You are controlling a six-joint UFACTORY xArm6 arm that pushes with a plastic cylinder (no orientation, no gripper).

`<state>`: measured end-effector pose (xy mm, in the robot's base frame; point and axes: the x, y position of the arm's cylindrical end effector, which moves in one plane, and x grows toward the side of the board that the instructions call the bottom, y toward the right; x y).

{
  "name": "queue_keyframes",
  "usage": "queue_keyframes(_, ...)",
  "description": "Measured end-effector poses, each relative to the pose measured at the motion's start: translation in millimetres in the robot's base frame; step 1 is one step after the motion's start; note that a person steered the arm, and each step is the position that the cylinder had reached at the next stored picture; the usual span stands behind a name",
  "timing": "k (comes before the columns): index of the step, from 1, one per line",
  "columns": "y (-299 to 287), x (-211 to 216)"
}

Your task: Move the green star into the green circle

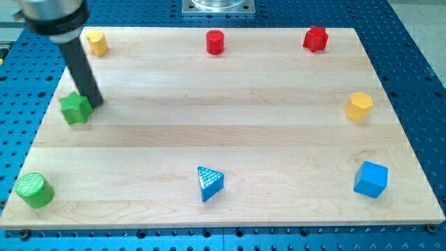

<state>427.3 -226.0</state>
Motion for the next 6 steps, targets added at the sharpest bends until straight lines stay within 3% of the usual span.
queue_keyframes(1, 32, -11)
queue_keyframes(2, -2, -30)
queue_keyframes(3, -28, 28)
queue_keyframes(4, 4, 67)
queue_keyframes(5, 5, 78)
queue_keyframes(6, 8, 42)
